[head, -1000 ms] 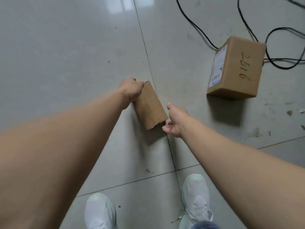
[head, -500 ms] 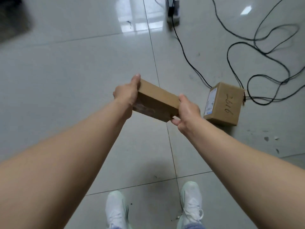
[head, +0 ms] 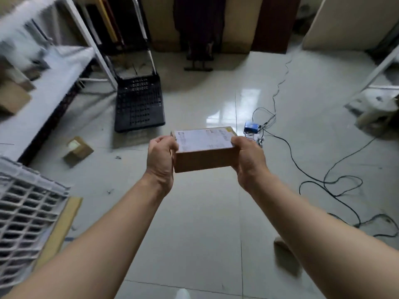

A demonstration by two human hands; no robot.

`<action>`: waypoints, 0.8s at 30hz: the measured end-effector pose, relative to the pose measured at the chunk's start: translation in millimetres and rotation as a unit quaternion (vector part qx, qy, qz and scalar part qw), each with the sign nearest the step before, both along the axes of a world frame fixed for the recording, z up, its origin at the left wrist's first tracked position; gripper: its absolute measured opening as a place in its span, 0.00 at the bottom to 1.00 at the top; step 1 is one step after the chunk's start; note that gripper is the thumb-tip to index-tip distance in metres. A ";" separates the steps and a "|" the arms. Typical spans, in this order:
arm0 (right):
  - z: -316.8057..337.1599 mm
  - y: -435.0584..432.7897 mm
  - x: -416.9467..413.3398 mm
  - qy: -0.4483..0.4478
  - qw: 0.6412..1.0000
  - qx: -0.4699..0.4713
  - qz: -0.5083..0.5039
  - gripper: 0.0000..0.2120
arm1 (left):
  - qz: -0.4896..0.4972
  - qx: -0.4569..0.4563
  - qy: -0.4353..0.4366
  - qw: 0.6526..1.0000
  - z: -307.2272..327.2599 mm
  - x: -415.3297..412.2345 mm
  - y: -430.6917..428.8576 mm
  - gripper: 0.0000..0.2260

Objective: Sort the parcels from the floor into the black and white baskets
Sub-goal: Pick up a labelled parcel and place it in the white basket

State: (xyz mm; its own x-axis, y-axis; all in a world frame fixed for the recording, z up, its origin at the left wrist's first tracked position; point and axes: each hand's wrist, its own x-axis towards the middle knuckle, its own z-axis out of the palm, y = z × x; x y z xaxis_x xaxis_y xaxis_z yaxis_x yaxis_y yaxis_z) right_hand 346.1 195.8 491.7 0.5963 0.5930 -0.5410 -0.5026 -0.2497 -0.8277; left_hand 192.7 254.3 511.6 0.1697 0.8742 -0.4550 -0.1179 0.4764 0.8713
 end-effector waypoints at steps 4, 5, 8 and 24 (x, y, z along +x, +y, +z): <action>90.0 23.0 -58.8 -0.007 0.993 0.066 0.099 0.05 | 0.060 0.042 -0.037 0.997 91.4 -66.0 -7.1 0.34; 108.7 26.4 -74.0 -0.012 0.989 0.079 0.125 0.05 | 0.089 0.056 -0.042 0.994 110.7 -82.8 -9.6 0.32; 157.6 34.2 -121.1 -0.013 0.971 0.130 0.201 0.07 | 0.162 0.091 -0.049 0.981 160.1 -134.5 -24.8 0.26; 224.9 42.7 -337.3 -0.005 0.786 0.191 0.588 0.27 | 0.463 0.132 0.001 0.877 203.8 -350.0 -105.1 0.14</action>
